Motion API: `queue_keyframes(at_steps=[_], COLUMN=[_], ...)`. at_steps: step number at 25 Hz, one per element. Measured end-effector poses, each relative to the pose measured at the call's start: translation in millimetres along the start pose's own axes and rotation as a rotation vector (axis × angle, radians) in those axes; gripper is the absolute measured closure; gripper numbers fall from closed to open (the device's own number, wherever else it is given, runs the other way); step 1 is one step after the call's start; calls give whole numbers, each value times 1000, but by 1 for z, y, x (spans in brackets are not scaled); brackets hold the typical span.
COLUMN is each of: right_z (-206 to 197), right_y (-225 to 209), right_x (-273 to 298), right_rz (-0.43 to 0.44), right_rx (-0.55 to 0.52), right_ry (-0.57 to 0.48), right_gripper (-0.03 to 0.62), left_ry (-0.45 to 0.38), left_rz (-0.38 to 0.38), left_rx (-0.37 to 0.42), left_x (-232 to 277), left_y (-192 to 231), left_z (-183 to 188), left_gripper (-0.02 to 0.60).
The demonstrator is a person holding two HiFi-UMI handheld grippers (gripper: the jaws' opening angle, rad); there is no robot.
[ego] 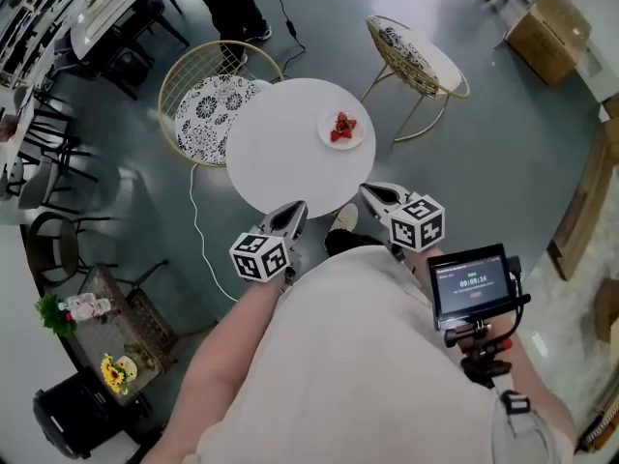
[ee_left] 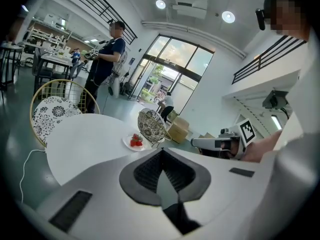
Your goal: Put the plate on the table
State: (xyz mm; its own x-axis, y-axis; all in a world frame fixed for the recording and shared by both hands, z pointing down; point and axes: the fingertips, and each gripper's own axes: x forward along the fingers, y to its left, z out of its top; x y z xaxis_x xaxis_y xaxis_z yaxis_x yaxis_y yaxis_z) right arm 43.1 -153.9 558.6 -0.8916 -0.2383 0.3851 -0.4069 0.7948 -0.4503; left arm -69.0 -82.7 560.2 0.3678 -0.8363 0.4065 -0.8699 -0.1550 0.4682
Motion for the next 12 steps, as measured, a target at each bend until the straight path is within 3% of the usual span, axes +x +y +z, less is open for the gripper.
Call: queue_keyframes(at_steps=[12], right_z=[-2], right_y=[-4], right_x=[4], right_rz=[19], right_rx=[-6], right_ry=[-10], right_gripper=[589], left_ry=[12], left_rz=[-3], left_rx=[7], left_x=[16], left_y=[-6], left_z=[-7], left_gripper=[577])
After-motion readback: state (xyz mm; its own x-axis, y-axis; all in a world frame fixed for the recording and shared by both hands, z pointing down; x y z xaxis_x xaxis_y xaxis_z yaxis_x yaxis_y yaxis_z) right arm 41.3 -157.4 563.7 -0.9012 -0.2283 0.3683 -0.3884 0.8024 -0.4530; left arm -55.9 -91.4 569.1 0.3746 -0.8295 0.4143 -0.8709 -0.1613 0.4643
